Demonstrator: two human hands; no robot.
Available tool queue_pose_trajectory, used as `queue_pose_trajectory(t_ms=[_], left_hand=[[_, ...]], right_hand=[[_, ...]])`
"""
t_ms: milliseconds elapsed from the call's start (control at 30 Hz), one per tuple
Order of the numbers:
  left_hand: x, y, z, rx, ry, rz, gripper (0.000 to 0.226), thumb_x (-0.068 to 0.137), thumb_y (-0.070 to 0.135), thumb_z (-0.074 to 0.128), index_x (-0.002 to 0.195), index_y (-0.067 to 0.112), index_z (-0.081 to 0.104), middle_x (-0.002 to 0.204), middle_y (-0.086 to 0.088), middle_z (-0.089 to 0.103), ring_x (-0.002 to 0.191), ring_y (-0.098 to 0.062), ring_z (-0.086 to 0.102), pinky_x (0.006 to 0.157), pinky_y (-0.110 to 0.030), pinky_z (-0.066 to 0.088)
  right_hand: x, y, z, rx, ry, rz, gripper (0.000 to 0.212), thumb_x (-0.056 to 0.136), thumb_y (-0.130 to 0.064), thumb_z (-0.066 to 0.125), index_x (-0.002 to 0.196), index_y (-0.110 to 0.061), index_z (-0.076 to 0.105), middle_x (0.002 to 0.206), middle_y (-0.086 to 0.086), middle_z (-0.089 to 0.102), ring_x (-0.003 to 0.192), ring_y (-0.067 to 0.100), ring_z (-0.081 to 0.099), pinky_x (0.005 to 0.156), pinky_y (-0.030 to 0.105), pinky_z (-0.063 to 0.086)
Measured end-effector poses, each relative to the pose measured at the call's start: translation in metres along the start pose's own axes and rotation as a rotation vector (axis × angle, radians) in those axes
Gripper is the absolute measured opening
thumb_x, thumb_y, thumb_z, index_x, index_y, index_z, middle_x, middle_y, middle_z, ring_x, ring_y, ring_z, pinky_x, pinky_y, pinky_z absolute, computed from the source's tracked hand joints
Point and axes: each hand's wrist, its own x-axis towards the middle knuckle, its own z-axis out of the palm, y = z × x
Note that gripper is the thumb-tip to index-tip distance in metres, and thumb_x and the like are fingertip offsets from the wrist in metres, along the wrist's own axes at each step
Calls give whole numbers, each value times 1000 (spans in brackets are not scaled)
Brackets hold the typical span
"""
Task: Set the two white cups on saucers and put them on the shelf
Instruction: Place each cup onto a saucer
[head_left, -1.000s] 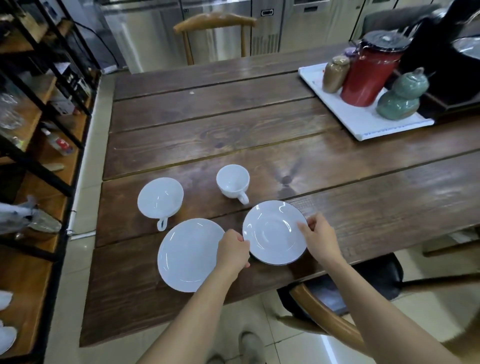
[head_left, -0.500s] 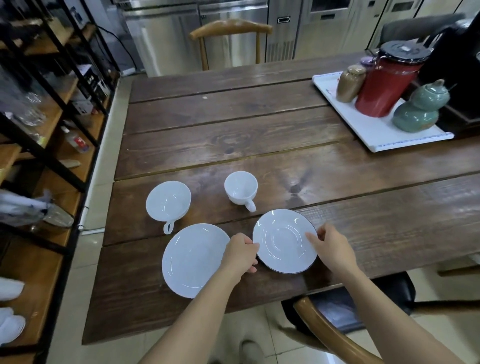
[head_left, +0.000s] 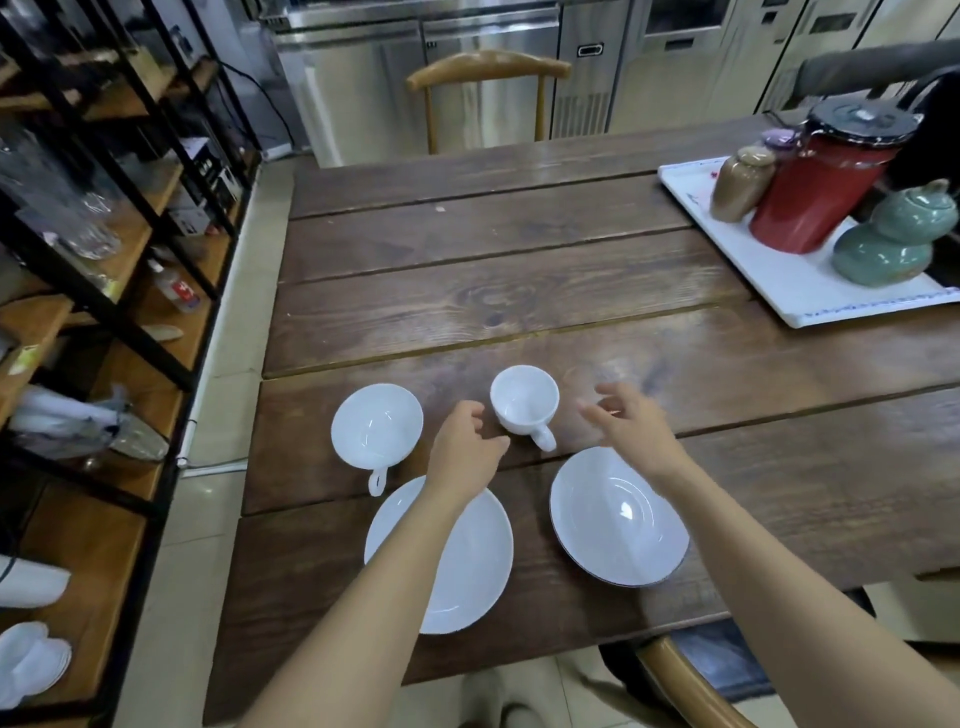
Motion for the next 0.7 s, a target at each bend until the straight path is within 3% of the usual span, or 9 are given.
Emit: queue_pose_trajectory(t_ms=[100, 167, 233, 367, 467, 567, 700], left_hand=[[15, 5, -6, -361, -73, -153, 58, 88, 29, 62, 140, 19, 39, 146, -5, 43, 130, -26, 44, 108, -42, 38], [22, 9, -8, -469, -145, -194, 61, 90, 35, 59, 144, 19, 35, 150, -4, 37, 134, -27, 39, 110, -41, 36], [26, 10, -9, -514, -215, -213, 63, 92, 37, 56, 146, 20, 30, 154, -4, 31, 139, -27, 33, 112, -42, 33], [40, 6, -4, -533, -290, -227, 62, 92, 38, 53, 148, 23, 30, 155, -2, 29, 141, -25, 30, 114, -44, 29], [44, 4, 1, -662, -371, -243, 45, 93, 33, 52, 136, 20, 47, 143, -4, 47, 131, -21, 41, 110, -42, 32], [46, 5, 2, -727, -350, -240, 26, 95, 23, 51, 120, 19, 54, 133, -8, 54, 123, -23, 49, 101, -39, 41], [48, 8, 0, -701, -306, -220, 28, 94, 14, 52, 122, 15, 58, 129, -10, 57, 119, -26, 52, 95, -38, 46]], right_hand=[[10, -18, 16, 228, -60, 144, 68, 82, -50, 61, 137, -13, 45, 129, 4, 54, 122, 25, 53, 102, 49, 45], [20, -26, 24, 254, -92, 203, 80, 77, -58, 59, 141, -14, 42, 138, 4, 50, 125, 24, 49, 105, 48, 43], [26, -31, 29, 259, -138, 239, 74, 80, -61, 54, 135, -13, 47, 133, 3, 54, 119, 22, 51, 100, 41, 44], [33, -35, 40, 295, -215, 295, 44, 95, -45, 44, 125, -14, 52, 116, 6, 58, 102, 20, 55, 77, 29, 47], [37, -34, 43, 328, -202, 301, 43, 95, -44, 45, 118, -11, 58, 106, 10, 66, 94, 22, 63, 77, 32, 50], [39, -36, 44, 317, -186, 303, 39, 94, -44, 47, 113, -13, 60, 94, 6, 66, 85, 19, 63, 74, 30, 50], [39, -40, 44, 283, -144, 295, 44, 93, -45, 49, 117, -10, 59, 98, 9, 66, 93, 24, 64, 79, 36, 53]])
